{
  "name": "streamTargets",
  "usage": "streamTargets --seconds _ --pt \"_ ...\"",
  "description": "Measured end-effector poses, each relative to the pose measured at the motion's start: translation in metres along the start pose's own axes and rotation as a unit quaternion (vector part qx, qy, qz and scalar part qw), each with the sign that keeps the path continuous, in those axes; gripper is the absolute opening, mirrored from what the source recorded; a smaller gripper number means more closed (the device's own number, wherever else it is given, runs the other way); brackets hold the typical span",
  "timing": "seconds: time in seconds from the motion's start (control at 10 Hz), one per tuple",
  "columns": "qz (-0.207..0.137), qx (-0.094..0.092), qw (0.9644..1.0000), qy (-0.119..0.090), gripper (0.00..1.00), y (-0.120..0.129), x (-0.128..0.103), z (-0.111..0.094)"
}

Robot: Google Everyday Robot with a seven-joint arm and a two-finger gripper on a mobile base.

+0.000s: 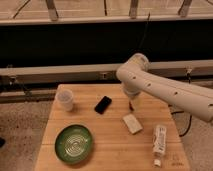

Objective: Place the eraser on the white sponge

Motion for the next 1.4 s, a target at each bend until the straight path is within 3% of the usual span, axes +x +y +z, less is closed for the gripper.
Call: streamTargets --seconds 0.8,1.4 --pt "-0.063 0.005 0.9980 -0.009 0.80 -0.026 -0.025 0.026" --pt "-0.095 -0.006 0.9952 -0.023 0.80 -0.048 -0.040 0.056"
